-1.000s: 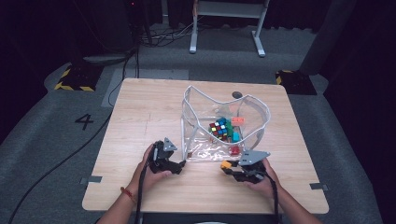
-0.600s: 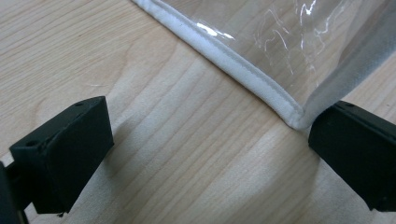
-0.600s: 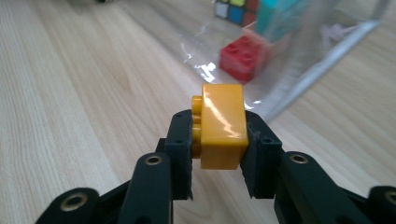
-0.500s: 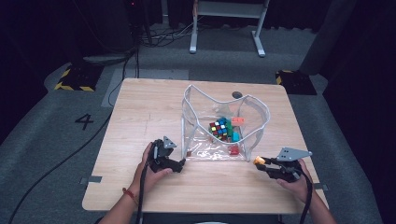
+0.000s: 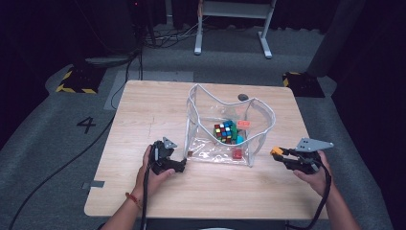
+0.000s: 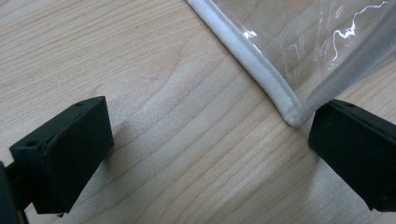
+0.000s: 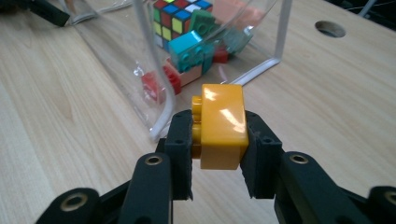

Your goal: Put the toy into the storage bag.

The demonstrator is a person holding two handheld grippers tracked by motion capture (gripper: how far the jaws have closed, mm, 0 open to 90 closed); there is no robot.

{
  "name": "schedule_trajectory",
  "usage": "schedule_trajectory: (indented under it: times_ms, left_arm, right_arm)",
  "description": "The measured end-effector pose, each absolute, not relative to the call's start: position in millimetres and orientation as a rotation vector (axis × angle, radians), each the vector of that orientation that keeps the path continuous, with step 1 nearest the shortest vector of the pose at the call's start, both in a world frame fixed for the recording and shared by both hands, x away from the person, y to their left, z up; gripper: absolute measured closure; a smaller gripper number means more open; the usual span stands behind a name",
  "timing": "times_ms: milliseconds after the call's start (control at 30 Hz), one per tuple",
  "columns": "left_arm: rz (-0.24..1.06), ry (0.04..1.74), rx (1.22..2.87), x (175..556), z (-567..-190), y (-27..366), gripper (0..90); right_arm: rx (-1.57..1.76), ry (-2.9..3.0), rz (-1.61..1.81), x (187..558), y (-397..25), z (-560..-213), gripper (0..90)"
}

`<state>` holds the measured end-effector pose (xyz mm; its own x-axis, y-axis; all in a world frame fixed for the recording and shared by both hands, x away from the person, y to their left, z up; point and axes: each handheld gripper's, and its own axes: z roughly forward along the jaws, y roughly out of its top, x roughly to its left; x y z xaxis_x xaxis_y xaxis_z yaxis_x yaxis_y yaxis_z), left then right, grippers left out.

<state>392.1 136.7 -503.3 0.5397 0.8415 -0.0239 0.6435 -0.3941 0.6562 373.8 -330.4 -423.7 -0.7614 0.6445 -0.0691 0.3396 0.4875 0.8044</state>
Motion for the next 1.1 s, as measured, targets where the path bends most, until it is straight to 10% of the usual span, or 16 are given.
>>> schedule_trajectory:
  times_ms: [1100]
  left_arm:
    - [0.418,1.195,2.166,392,-503,137,0.0]
  right_arm:
    - [0.784,2.182,1.194,424,-327,-329,67.8]
